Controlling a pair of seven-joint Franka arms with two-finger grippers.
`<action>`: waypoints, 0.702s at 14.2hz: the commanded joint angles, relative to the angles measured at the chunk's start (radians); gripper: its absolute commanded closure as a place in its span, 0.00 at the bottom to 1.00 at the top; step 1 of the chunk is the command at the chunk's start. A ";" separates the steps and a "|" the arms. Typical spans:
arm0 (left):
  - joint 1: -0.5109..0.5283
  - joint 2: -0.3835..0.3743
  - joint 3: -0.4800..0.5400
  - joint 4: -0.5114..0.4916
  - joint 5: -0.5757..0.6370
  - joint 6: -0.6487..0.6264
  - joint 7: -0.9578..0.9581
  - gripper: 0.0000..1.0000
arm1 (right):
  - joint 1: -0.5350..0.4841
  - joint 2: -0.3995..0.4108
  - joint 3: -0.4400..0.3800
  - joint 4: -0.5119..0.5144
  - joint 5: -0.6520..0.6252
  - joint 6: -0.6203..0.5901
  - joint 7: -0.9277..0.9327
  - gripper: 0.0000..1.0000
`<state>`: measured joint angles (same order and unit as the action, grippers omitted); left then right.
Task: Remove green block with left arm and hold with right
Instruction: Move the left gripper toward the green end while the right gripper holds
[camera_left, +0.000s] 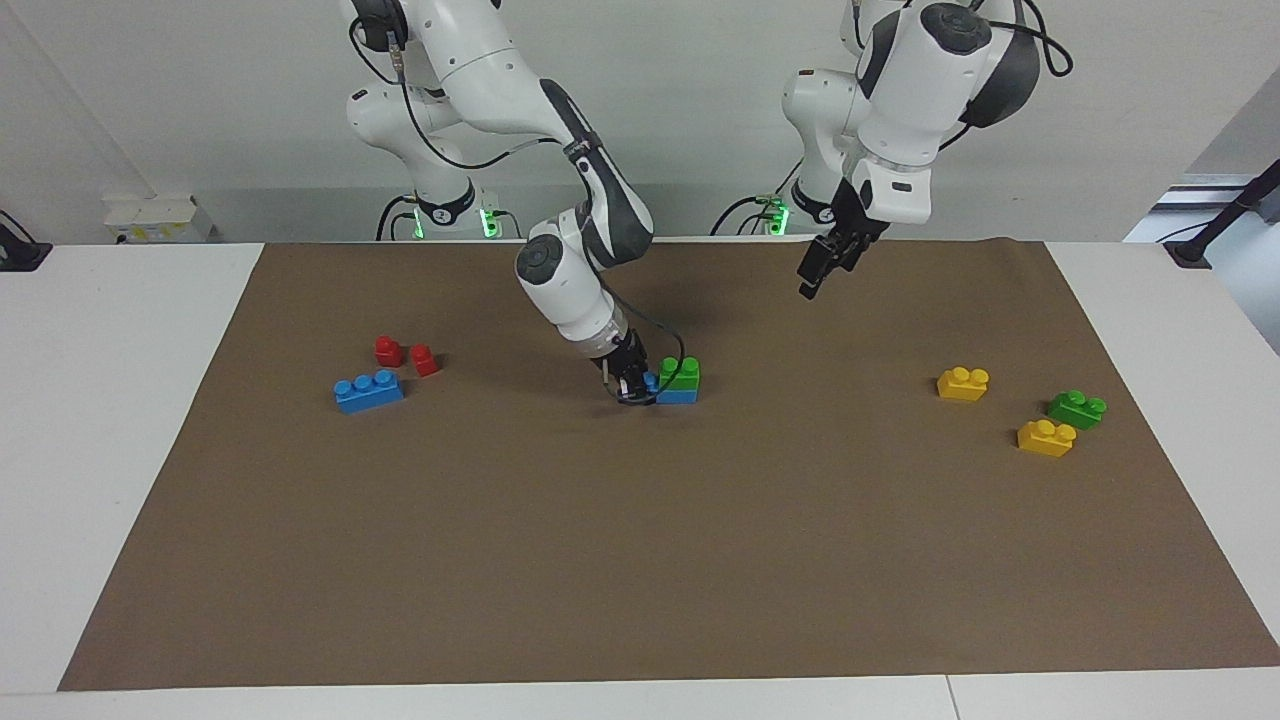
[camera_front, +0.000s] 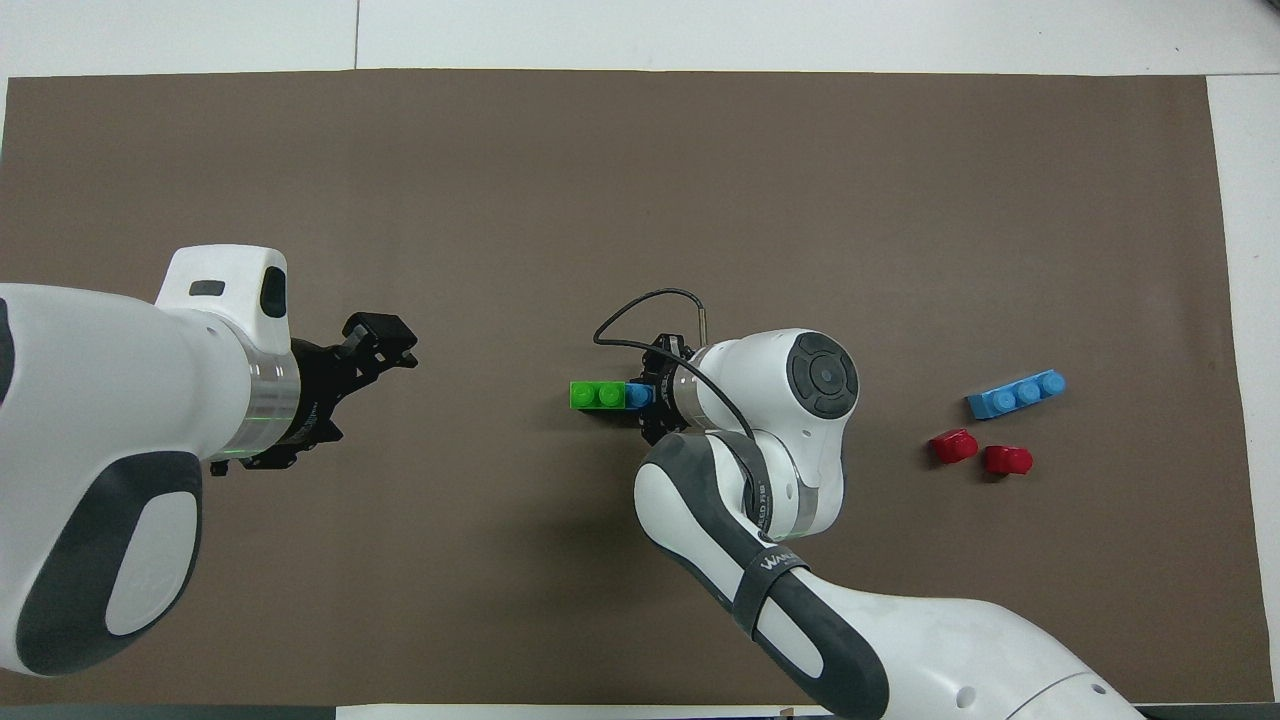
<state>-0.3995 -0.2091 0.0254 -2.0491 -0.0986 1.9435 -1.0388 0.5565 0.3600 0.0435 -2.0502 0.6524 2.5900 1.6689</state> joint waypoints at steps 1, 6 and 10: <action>-0.033 -0.001 0.013 -0.051 -0.010 0.073 -0.156 0.00 | -0.010 -0.006 0.006 -0.005 0.039 0.010 -0.049 1.00; -0.099 0.143 0.013 -0.033 -0.009 0.231 -0.467 0.00 | -0.023 -0.006 0.006 -0.004 0.039 0.007 -0.044 1.00; -0.128 0.239 0.015 0.021 -0.006 0.268 -0.625 0.00 | -0.018 -0.006 0.004 -0.001 0.039 0.009 -0.046 1.00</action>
<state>-0.4974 -0.0228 0.0252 -2.0771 -0.0993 2.2037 -1.5838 0.5441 0.3600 0.0422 -2.0497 0.6537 2.5900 1.6648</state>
